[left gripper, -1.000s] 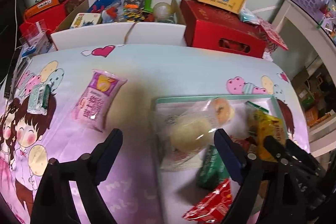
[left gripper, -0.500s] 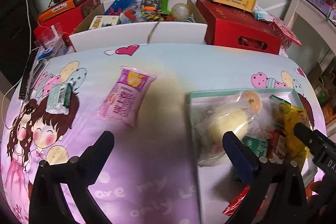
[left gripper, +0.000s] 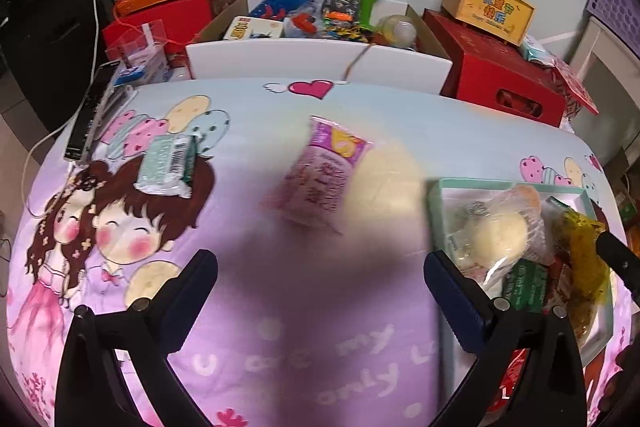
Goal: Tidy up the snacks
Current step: 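Withdraw both open tools from the tray toward the pink and green packets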
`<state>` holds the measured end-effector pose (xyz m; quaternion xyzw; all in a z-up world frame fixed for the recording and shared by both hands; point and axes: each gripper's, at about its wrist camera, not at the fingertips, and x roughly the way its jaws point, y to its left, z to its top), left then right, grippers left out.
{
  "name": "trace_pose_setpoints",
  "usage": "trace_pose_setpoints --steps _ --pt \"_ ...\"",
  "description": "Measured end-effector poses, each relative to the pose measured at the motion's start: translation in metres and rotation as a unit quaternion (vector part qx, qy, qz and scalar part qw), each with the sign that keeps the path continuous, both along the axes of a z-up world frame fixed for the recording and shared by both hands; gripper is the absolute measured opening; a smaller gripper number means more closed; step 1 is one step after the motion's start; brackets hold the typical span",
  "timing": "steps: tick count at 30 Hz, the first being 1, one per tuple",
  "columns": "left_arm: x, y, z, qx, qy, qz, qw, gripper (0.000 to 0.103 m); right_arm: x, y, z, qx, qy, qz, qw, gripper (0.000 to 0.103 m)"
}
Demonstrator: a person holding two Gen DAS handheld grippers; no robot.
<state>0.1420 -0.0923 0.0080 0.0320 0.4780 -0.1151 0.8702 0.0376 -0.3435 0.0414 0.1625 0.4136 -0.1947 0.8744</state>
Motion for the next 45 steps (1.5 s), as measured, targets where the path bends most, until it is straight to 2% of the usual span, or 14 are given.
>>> trace_pose_setpoints --steps 21,33,40,45 --pt "0.014 0.084 0.0 0.001 0.01 0.055 0.9984 0.103 0.04 0.104 0.0 -0.028 0.016 0.091 0.995 0.103" --pt "0.019 0.132 -0.009 -0.022 0.023 0.081 0.9962 0.103 0.055 0.149 -0.01 -0.025 0.024 0.126 0.991 0.103" --pt "0.034 0.144 -0.014 -0.03 0.032 0.094 0.9946 0.102 0.065 0.169 -0.021 -0.017 0.028 0.143 0.989 0.103" --pt "0.05 0.145 -0.019 -0.045 0.047 0.084 0.9944 0.102 0.072 0.175 -0.03 -0.015 0.036 0.15 0.988 0.103"
